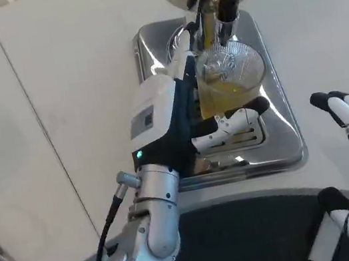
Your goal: Grasp the cup under the faucet to collect the drink, then remove the cup.
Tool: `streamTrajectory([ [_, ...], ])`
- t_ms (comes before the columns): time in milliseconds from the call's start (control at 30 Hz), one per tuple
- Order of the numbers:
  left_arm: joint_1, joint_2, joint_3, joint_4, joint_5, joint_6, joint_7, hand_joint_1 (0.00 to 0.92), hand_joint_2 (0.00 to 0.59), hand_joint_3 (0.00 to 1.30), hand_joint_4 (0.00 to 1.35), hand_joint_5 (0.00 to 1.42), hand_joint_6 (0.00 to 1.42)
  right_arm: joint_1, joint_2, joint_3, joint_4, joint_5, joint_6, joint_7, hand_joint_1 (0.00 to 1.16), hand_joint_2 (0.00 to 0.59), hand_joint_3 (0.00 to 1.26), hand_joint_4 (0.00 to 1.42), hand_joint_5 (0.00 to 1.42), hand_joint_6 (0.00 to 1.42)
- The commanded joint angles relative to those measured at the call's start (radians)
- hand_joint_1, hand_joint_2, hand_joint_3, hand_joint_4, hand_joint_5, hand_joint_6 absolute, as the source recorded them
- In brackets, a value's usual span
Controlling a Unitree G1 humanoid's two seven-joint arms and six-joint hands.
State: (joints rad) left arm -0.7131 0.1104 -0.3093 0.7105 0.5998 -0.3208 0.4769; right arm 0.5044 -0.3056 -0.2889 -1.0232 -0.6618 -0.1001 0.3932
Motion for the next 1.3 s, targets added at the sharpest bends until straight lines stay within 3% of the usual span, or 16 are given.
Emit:
streamTrajectory([
  [33,-0.013,-0.021,-0.022,0.022,0.024,0.023,0.033,0.392,0.057,0.04,0.12,0.52,0.69,0.005,0.001,-0.018,-0.015,0.018,0.022,0.016,0.19,0.483,0.0,0.0,0.06,0.12],
  [333,-0.004,-0.058,-0.085,0.004,0.113,0.131,0.134,0.461,0.056,0.19,0.32,0.74,1.04,-0.007,-0.007,-0.044,-0.024,0.044,0.06,0.04,0.18,0.487,0.0,0.0,0.08,0.18],
  [467,0.01,-0.077,-0.093,-0.011,0.136,0.159,0.221,0.532,0.053,0.61,0.74,1.09,1.4,-0.018,-0.011,-0.055,-0.024,0.053,0.073,0.051,0.18,0.489,0.0,0.0,0.09,0.2],
  [533,0.014,-0.082,-0.088,-0.013,0.129,0.153,0.254,0.553,0.056,0.81,1.0,1.27,1.42,-0.023,-0.014,-0.061,-0.024,0.057,0.084,0.059,0.17,0.489,0.0,0.0,0.09,0.21],
  [600,0.019,-0.083,-0.075,-0.02,0.099,0.129,0.249,0.587,0.048,1.01,1.13,1.39,1.42,-0.029,-0.016,-0.064,-0.024,0.057,0.095,0.066,0.17,0.486,0.0,0.0,0.1,0.21],
  [733,0.028,-0.089,-0.054,-0.038,0.051,0.109,0.22,0.621,0.002,1.11,1.14,1.42,1.42,-0.048,-0.016,-0.046,-0.024,0.044,0.118,0.082,0.16,0.479,0.0,0.0,0.11,0.22],
  [1033,0.044,-0.084,-0.039,-0.088,0.031,0.12,0.193,0.677,0.0,1.15,1.1,1.41,1.42,-0.059,-0.019,-0.041,-0.024,0.037,0.137,0.099,0.16,0.485,0.0,0.0,0.11,0.23],
  [1300,0.086,-0.023,0.002,-0.187,0.023,0.104,0.156,0.695,0.0,1.16,1.09,1.39,1.42,-0.056,-0.019,-0.037,-0.024,0.043,0.132,0.099,0.16,0.489,0.0,0.0,0.12,0.25],
])
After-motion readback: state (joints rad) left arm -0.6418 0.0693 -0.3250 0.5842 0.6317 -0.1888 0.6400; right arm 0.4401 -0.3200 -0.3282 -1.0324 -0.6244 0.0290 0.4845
